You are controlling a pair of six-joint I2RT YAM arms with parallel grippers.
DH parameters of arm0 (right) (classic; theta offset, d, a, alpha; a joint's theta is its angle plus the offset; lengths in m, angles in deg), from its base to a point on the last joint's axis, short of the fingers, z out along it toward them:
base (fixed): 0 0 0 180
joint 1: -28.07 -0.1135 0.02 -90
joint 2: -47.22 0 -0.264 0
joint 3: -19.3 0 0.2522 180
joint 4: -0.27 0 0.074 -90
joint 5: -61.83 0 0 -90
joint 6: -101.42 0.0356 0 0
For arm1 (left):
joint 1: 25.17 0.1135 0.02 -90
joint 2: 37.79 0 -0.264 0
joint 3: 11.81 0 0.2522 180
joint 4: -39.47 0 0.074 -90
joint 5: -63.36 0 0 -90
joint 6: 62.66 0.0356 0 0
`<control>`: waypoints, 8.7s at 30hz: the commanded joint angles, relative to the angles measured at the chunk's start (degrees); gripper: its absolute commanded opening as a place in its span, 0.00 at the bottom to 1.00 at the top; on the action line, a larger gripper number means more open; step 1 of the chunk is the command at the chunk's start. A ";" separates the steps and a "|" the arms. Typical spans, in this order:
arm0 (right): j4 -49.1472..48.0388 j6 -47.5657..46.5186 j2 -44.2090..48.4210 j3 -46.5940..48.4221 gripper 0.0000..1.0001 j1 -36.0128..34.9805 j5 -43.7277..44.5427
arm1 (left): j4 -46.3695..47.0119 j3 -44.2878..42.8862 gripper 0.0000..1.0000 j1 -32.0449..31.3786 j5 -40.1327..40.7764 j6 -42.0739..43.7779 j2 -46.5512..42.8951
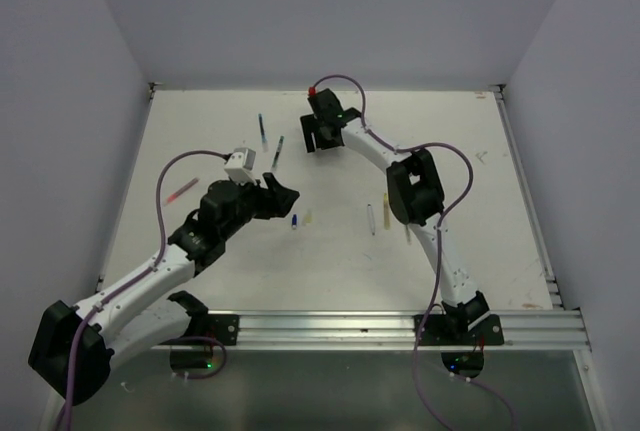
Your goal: Open the pen caps
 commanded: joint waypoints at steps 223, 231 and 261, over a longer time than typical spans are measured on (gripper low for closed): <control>-11.37 9.86 75.93 -69.89 0.57 -11.06 2.97 | -8.15 -31.90 0.58 14.97 5.73 17.96 48.04; -12.51 10.30 76.90 -72.70 0.57 -11.06 2.44 | -7.54 -33.13 0.57 14.97 7.57 20.95 51.47; -13.65 14.16 71.28 -69.81 0.59 -10.97 -2.73 | -4.82 -27.00 0.00 14.97 0.11 17.27 45.00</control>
